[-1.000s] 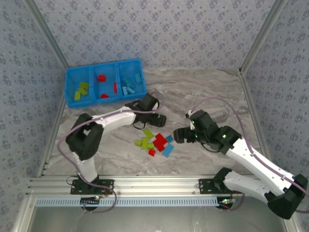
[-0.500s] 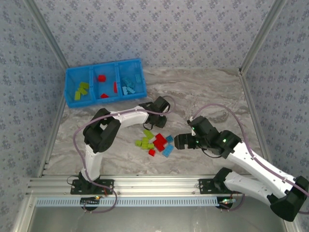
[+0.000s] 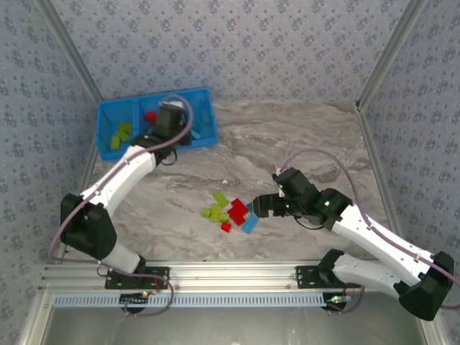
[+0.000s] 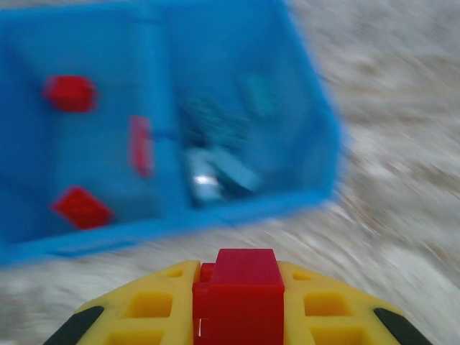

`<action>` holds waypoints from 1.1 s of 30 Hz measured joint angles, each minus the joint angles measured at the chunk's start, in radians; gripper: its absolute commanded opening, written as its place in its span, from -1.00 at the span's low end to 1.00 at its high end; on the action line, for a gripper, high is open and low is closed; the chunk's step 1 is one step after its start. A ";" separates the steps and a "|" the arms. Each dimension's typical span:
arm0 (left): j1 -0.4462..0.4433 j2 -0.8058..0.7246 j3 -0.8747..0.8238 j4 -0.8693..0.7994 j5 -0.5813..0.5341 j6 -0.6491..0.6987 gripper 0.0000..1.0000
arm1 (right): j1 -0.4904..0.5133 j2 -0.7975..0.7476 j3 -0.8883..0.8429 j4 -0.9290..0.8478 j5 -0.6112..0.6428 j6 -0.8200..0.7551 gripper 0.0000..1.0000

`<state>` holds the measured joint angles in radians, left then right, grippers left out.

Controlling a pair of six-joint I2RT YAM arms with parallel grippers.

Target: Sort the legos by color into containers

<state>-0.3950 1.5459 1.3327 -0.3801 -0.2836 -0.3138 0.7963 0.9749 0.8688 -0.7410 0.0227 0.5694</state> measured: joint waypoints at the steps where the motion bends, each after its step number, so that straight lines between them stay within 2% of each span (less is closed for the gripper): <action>1: 0.039 0.023 0.018 0.002 -0.013 -0.002 -0.63 | 0.002 0.004 0.000 0.001 0.001 0.000 0.98; 5: 0.170 0.212 0.151 -0.013 -0.017 -0.013 -0.46 | 0.014 0.010 0.000 0.003 0.008 0.000 0.98; 8: 0.227 0.383 0.294 -0.047 -0.002 -0.012 -0.02 | 0.017 0.012 0.000 0.003 0.015 0.000 0.99; 10: 0.245 0.453 0.354 -0.065 0.011 -0.014 0.19 | 0.018 0.014 0.000 0.003 0.017 0.000 1.00; 12: 0.253 0.480 0.378 -0.084 0.021 -0.017 0.27 | 0.019 0.014 0.000 0.003 0.019 0.000 0.99; 17: 0.249 0.448 0.385 -0.107 0.050 -0.020 0.28 | 0.022 0.016 0.000 0.005 0.019 0.004 1.00; 20: 0.241 0.346 0.313 -0.094 0.084 -0.031 0.29 | 0.023 0.028 0.000 0.010 0.023 0.008 1.00; 24: 0.194 0.087 0.123 -0.084 0.121 -0.057 0.30 | 0.027 0.064 0.000 0.029 0.026 0.017 1.00; 27: 0.089 -0.145 -0.032 -0.060 0.142 -0.070 0.31 | 0.042 0.118 0.011 0.048 0.028 0.018 0.99; 29: -0.013 -0.288 -0.135 -0.042 0.158 -0.069 0.36 | 0.061 0.185 0.042 0.054 0.037 0.017 0.96; 33: -0.186 -0.484 -0.305 -0.066 0.196 -0.053 0.47 | 0.116 0.373 0.150 0.072 0.074 -0.008 0.83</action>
<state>-0.5808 1.0618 1.0275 -0.4465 -0.0875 -0.3664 0.9119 1.3476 1.0191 -0.6685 0.0967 0.5610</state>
